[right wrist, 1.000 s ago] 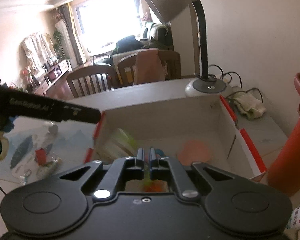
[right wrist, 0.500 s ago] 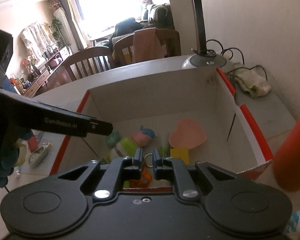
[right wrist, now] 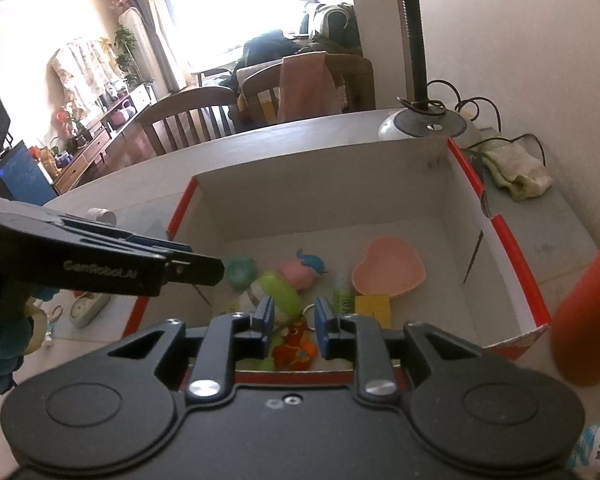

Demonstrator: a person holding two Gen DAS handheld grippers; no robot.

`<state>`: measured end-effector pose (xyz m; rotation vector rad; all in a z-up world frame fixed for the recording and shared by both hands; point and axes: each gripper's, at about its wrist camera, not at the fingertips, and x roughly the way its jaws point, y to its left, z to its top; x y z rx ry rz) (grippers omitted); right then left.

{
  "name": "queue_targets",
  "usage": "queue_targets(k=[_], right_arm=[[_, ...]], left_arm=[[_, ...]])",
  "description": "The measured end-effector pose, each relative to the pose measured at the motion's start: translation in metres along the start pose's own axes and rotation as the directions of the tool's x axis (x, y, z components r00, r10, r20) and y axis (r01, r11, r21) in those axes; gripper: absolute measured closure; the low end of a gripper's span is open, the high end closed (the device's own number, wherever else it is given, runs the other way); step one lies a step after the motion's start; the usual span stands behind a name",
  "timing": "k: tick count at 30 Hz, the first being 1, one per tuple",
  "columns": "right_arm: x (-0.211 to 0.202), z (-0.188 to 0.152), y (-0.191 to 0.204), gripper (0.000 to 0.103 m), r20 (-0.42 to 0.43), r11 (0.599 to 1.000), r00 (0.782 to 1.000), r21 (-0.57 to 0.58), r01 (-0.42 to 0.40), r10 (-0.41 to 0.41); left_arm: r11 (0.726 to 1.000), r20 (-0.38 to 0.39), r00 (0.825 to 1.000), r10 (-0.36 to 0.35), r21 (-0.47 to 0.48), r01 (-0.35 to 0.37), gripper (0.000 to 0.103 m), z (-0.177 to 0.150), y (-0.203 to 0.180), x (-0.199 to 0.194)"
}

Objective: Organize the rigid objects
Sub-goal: 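Open the left gripper to drop the jar while the right releases the orange toy, then withdraw both grippers from the box back toward the remaining items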

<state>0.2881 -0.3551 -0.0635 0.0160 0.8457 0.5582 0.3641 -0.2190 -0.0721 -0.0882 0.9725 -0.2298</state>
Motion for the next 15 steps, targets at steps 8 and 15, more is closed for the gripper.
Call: queue_targets(k=[8, 15], right_arm=[[-0.011, 0.002, 0.022, 0.065, 0.023, 1.0, 1.0, -0.017, -0.011, 0.012], [-0.018, 0.001, 0.053, 0.052, 0.044, 0.999, 0.999, -0.041, -0.009, 0.011]], left_arm=[[1.0, 0.039, 0.999, -0.007, -0.012, 0.008, 0.068, -0.017, 0.008, -0.033], [0.999, 0.084, 0.996, 0.004, -0.034, -0.001, 0.051, -0.038, 0.029, -0.065]])
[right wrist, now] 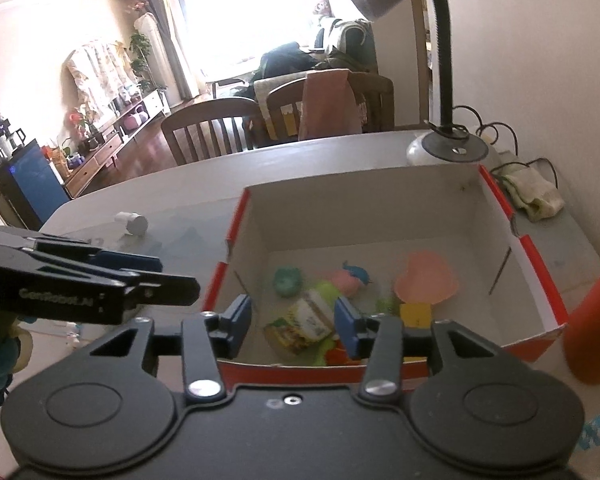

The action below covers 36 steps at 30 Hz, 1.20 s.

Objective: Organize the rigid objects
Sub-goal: 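Withdraw both grippers from the box back toward the remaining items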

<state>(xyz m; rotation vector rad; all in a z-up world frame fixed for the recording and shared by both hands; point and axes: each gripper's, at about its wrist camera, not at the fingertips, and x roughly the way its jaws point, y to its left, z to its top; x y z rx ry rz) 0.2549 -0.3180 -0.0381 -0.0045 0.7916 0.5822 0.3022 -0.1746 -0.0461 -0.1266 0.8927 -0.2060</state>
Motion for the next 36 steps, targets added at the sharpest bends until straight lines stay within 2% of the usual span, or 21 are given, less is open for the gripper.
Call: queue_targets(k=[2, 6, 9, 13, 17, 27, 32, 36], right_arm=[[-0.001, 0.0, 0.011, 0.05, 0.006, 1.0, 1.0, -0.009, -0.001, 0.001], [-0.003, -0.002, 0.031, 0.041, 0.014, 1.0, 1.0, -0.017, -0.006, 0.006], [-0.003, -0.003, 0.048, 0.039, 0.021, 1.0, 1.0, -0.021, -0.007, 0.007], [-0.002, -0.003, 0.069, 0.037, 0.025, 1.0, 1.0, -0.025, -0.013, 0.014], [0.002, -0.004, 0.089, 0.03, 0.031, 0.999, 0.999, -0.028, -0.023, 0.024], [0.013, -0.004, 0.14, 0.014, 0.037, 0.998, 0.998, -0.046, -0.053, 0.055], [0.022, -0.002, 0.163, 0.01, 0.036, 0.996, 0.997, -0.062, -0.063, 0.066], [0.034, 0.0, 0.177, 0.009, 0.017, 0.995, 0.997, -0.072, -0.069, 0.07]], left_arm=[[1.0, 0.013, 1.0, -0.002, -0.011, 0.002, 0.047, -0.005, 0.009, -0.011], [1.0, 0.033, 0.999, 0.009, -0.021, -0.008, 0.046, -0.017, 0.026, -0.03], [1.0, 0.046, 0.999, 0.013, -0.024, -0.012, 0.046, -0.026, 0.038, -0.045], [0.999, 0.062, 0.998, 0.013, -0.041, -0.01, 0.033, -0.039, 0.06, -0.064], [0.999, 0.067, 0.998, 0.022, -0.046, -0.019, 0.032, -0.05, 0.081, -0.08], [0.999, 0.089, 0.995, 0.038, -0.038, -0.035, 0.02, -0.074, 0.124, -0.108], [0.998, 0.091, 0.995, 0.037, -0.053, -0.032, 0.02, -0.088, 0.148, -0.118], [0.997, 0.082, 0.996, 0.041, -0.075, -0.035, 0.015, -0.098, 0.167, -0.119]])
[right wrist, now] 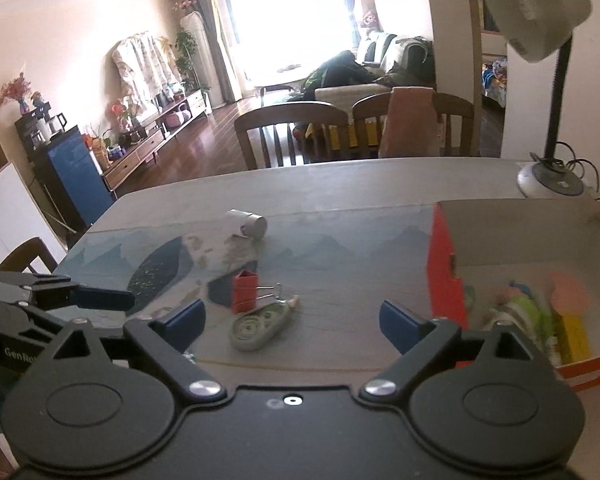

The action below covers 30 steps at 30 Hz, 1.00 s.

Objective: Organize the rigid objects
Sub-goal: 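Withdraw both grippers from the box back toward the remaining items, then close the left gripper on the white figure keychain while the right grasps the grey correction tape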

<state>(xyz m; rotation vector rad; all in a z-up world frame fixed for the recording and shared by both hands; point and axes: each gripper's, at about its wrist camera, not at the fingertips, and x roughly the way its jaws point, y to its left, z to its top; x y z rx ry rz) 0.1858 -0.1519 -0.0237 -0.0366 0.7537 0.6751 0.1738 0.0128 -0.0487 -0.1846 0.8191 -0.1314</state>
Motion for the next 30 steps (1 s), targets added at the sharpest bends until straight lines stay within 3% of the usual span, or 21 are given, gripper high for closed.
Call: queue_targets(k=[4, 7, 22, 30], right_arm=[[0.017, 0.003, 0.011, 0.009, -0.034, 1.0, 0.999, -0.006, 0.002, -0.002], [0.031, 0.003, 0.019, 0.009, -0.063, 1.0, 0.998, -0.009, 0.004, -0.004], [0.121, -0.005, 0.053, 0.01, -0.199, 0.999, 0.979, -0.038, 0.039, -0.046], [0.17, -0.012, 0.061, 0.012, -0.275, 0.994, 0.956, -0.051, 0.095, -0.106]], left_arm=[[1.0, -0.008, 1.0, 0.0, -0.022, 0.0, 0.012, -0.008, 0.021, 0.001], [1.0, -0.012, 1.0, 0.013, -0.028, -0.013, 0.0, -0.014, 0.033, 0.003], [0.989, -0.041, 0.991, 0.129, -0.06, -0.131, 0.0, -0.054, 0.085, 0.044], [0.993, -0.012, 0.993, 0.118, -0.028, -0.118, 0.0, -0.062, 0.09, 0.06]])
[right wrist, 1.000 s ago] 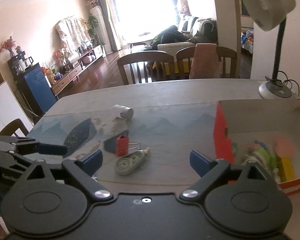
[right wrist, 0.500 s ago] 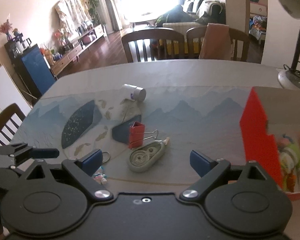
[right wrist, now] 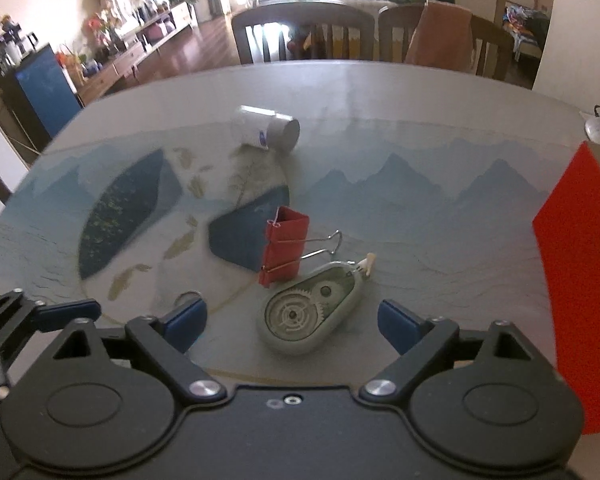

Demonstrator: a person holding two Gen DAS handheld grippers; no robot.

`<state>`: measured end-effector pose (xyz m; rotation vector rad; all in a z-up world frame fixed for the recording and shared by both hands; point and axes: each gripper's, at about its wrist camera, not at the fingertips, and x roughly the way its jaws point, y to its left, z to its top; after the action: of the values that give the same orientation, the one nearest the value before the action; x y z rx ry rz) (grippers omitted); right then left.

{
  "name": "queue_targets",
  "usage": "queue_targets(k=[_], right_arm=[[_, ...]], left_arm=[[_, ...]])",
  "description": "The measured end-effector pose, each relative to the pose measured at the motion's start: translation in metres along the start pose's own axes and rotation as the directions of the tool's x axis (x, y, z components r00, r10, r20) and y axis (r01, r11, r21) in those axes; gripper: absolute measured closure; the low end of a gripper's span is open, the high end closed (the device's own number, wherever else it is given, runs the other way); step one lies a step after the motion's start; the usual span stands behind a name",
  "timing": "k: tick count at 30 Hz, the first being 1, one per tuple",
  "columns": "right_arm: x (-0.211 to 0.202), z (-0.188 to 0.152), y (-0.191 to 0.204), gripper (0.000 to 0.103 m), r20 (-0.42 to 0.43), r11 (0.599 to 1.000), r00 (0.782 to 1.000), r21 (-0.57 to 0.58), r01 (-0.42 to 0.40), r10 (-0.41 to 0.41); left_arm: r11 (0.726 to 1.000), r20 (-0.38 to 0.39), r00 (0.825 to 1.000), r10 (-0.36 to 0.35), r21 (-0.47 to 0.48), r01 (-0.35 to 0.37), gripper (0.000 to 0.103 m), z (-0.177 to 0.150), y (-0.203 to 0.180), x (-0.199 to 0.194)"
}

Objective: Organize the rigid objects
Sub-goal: 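Close the left gripper on the white figure keychain while the right grasps the grey correction tape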

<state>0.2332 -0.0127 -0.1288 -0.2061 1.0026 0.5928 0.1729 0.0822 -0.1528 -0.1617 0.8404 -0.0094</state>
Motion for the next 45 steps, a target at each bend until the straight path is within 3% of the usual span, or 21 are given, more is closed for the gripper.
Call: queue_targets(k=[25, 30, 37, 45], right_arm=[[0.042, 0.002, 0.004, 0.017, -0.056, 0.993, 0.993, 0.047, 0.109, -0.106], [0.038, -0.001, 0.003, 0.025, -0.039, 0.993, 0.993, 0.03, 0.115, -0.114], [0.033, -0.003, -0.003, 0.037, -0.021, 0.994, 0.994, 0.02, 0.11, -0.109], [0.025, -0.011, -0.013, 0.045, 0.002, 0.993, 0.995, 0.048, 0.104, -0.104]], left_arm=[[0.993, -0.007, 0.999, -0.039, 0.107, 0.04, 0.001, -0.014, -0.012, 0.032], [0.993, 0.0, 0.999, -0.036, 0.114, 0.035, 0.001, -0.014, -0.011, 0.036], [0.994, -0.008, 0.999, -0.041, 0.103, 0.041, 0.011, -0.014, -0.009, 0.037], [0.993, -0.005, 1.0, 0.023, 0.117, -0.022, 0.044, -0.013, -0.013, 0.033]])
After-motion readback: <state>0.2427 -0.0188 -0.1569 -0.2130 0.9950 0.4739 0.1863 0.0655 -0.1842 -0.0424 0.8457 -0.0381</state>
